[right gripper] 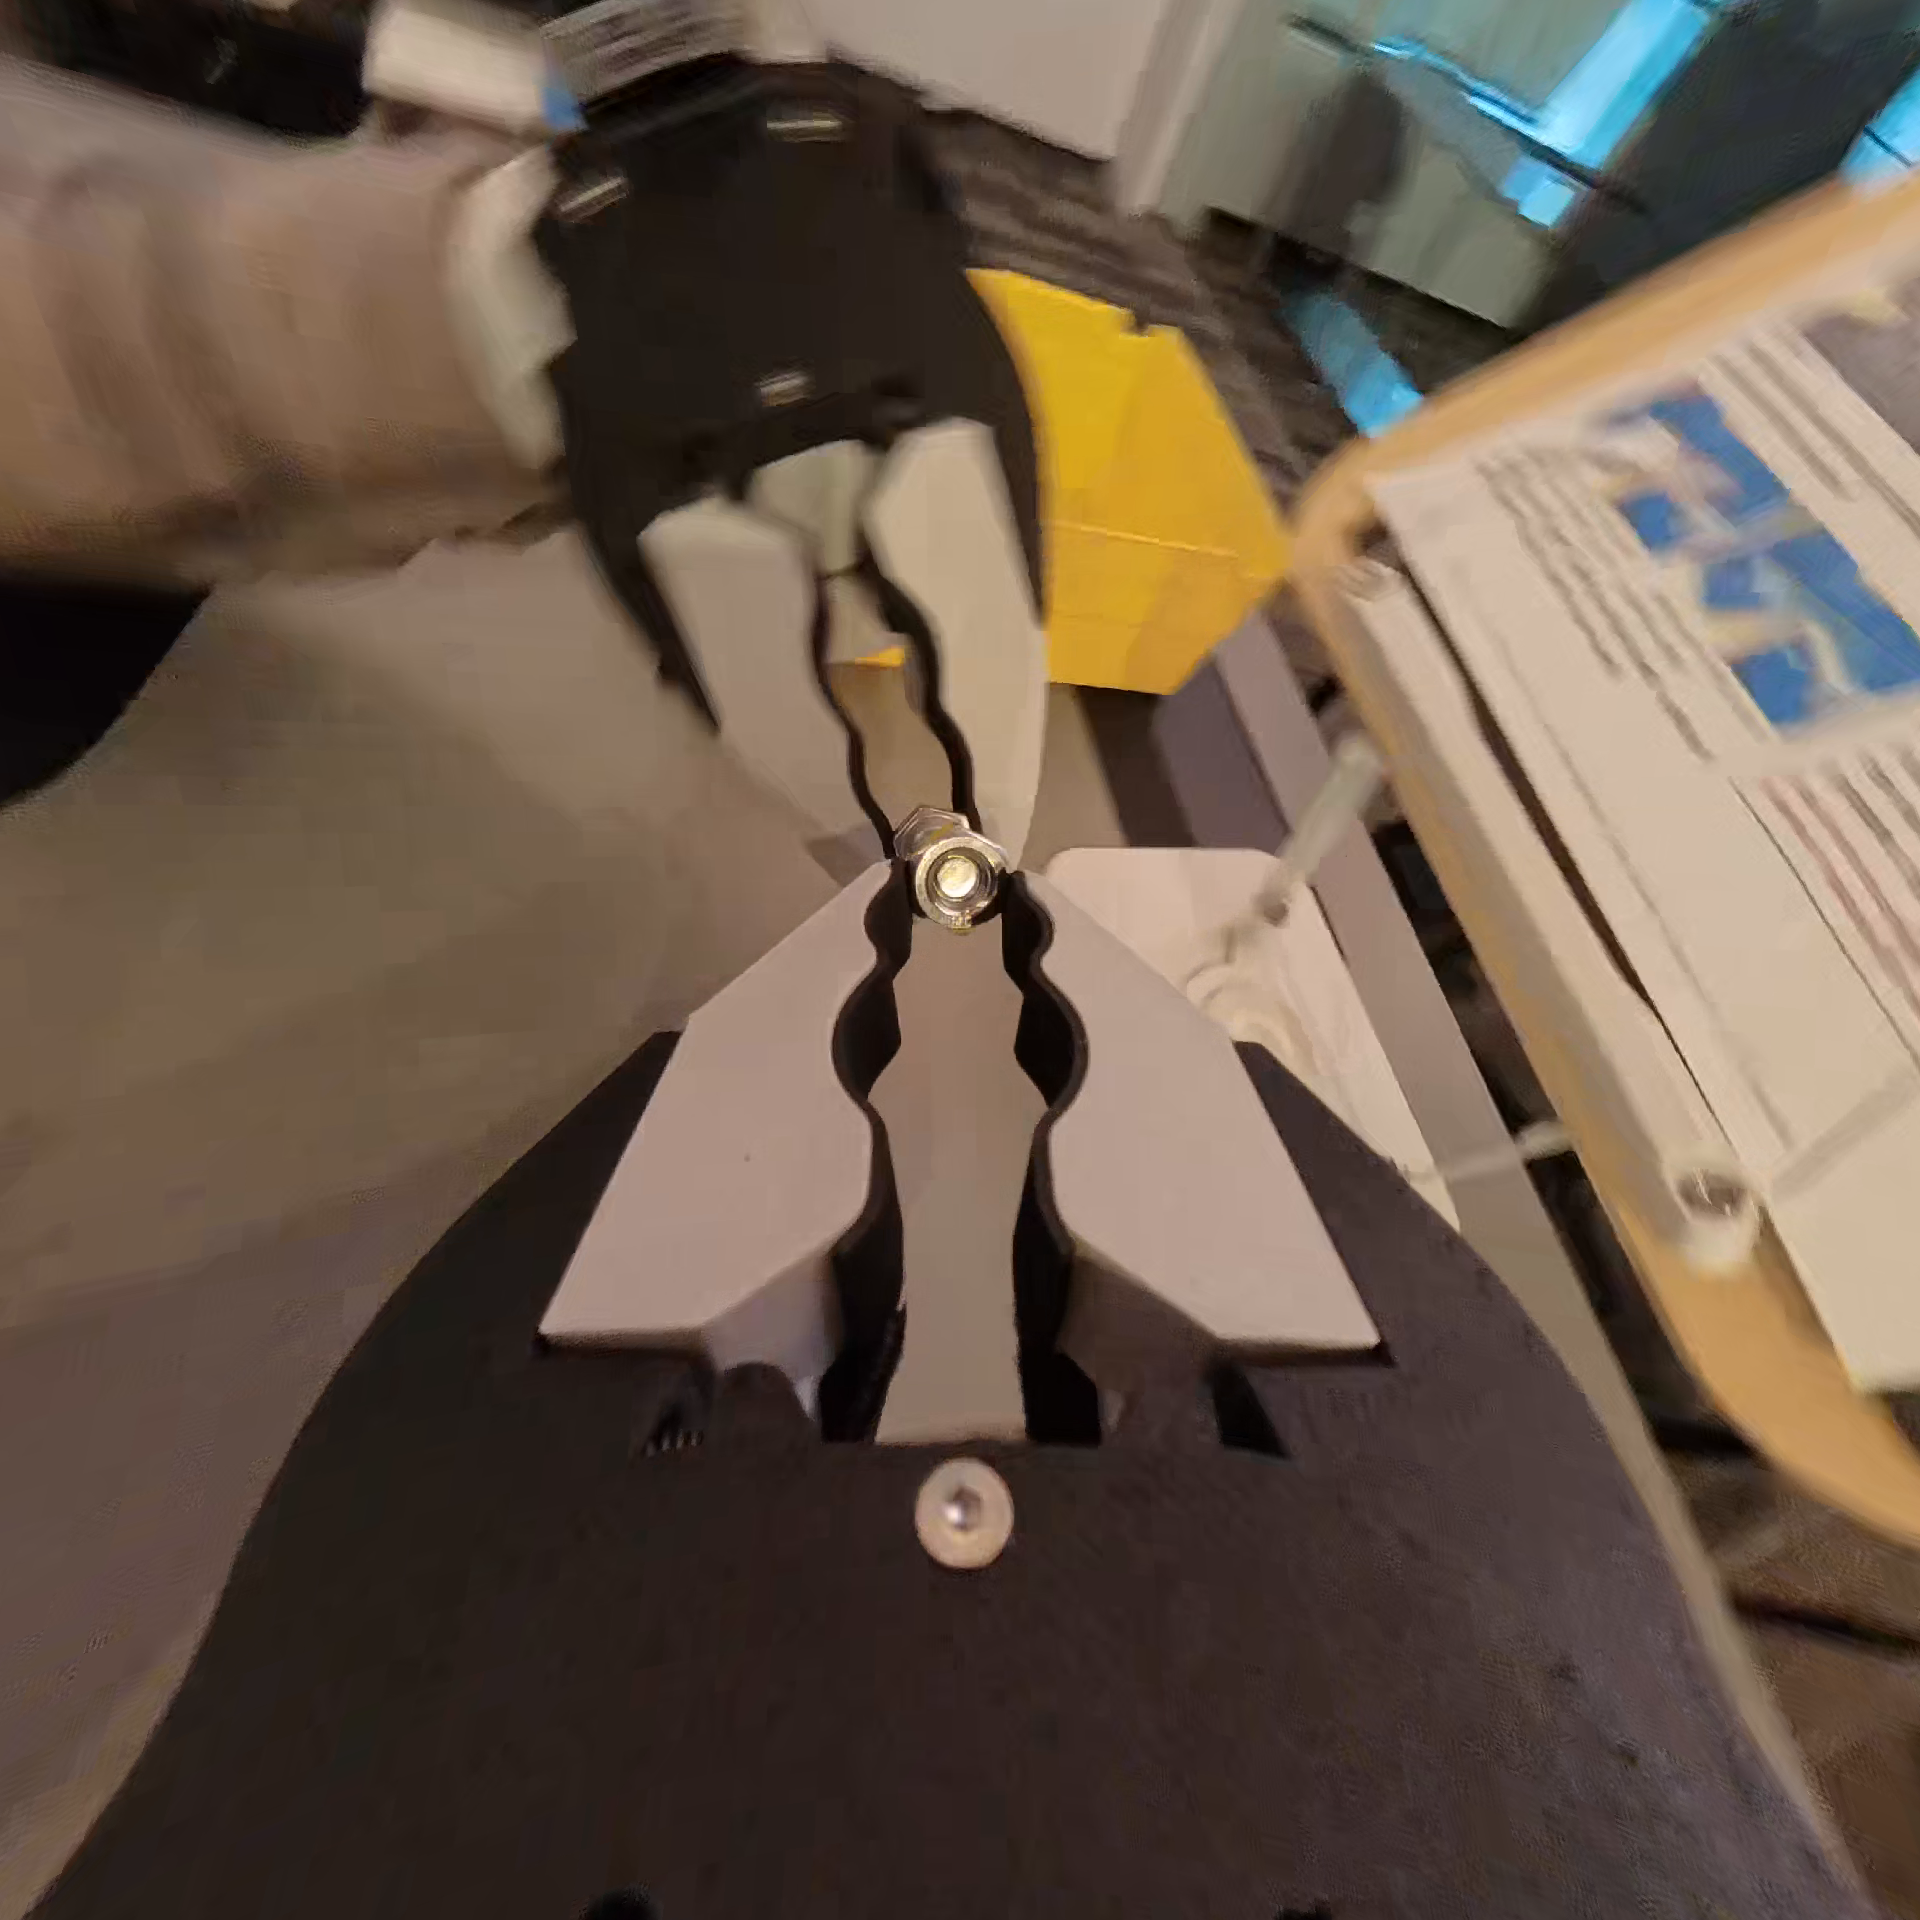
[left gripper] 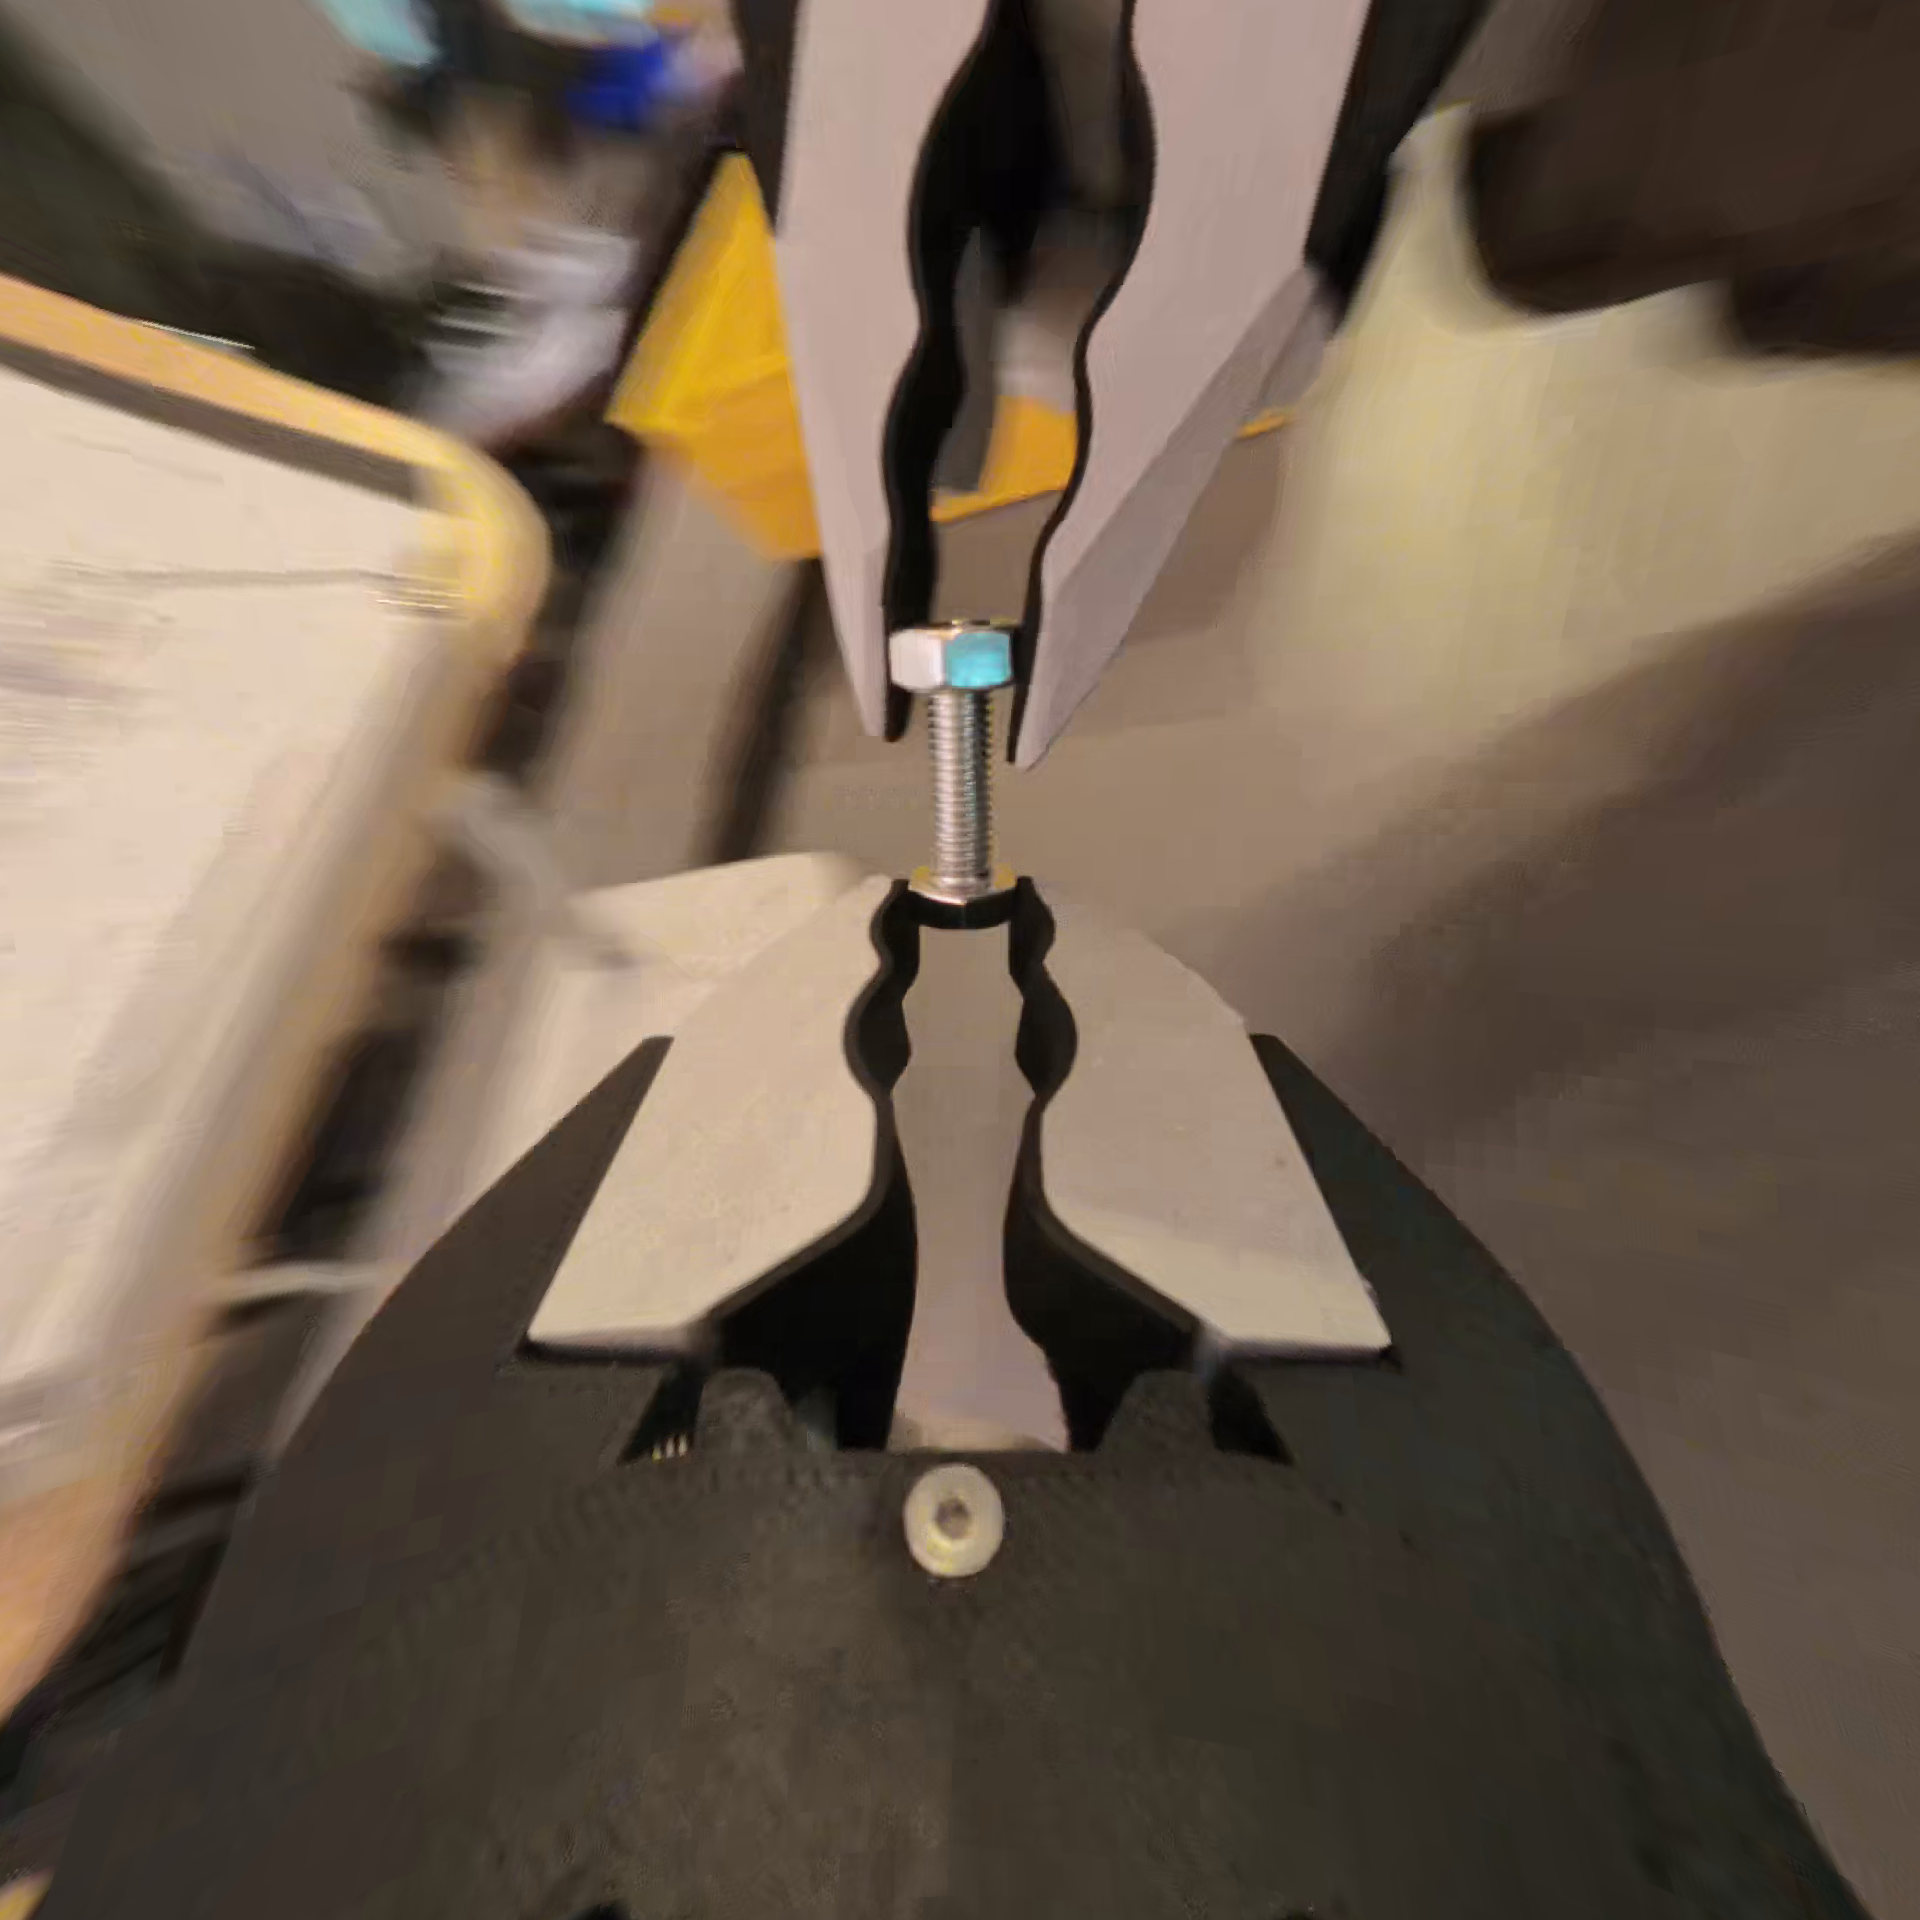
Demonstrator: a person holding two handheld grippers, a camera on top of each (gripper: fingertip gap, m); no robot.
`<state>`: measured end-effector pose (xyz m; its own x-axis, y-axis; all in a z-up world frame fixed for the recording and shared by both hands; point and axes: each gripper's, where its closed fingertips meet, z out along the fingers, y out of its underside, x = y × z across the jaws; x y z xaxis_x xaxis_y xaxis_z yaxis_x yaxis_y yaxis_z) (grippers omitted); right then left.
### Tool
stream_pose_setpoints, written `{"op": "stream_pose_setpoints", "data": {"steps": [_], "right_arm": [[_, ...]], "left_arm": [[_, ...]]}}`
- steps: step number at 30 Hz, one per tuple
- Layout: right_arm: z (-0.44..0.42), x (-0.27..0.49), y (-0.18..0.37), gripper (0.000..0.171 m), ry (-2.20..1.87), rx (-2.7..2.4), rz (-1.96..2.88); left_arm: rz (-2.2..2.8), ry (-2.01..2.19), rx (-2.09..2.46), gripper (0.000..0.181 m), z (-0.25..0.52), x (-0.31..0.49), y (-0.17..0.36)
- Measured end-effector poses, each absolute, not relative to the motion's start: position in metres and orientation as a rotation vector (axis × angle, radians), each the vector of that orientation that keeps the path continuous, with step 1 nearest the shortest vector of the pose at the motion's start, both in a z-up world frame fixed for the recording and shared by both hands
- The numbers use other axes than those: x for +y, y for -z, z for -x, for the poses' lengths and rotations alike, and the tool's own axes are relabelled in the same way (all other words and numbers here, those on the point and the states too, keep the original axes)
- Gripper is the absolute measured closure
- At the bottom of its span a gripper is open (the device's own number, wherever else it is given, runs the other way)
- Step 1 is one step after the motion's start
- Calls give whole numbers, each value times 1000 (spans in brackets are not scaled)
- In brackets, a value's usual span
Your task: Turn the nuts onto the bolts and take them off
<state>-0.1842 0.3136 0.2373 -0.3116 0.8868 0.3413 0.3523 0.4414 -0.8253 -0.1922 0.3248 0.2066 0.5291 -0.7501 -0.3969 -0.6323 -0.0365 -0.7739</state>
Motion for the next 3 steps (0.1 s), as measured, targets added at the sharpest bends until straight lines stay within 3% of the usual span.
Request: {"op": "stream_pose_setpoints", "data": {"steps": [1, 3], "right_arm": [[177, 297, -236, 155, -808, -1956, 994], [169, 269, -243, 155, -809, -2046, 902]], "left_arm": [[1761, 371, 1213, 164, 181, 303, -204], [1690, 697, 1260, 163, 167, 273, -211]]}}
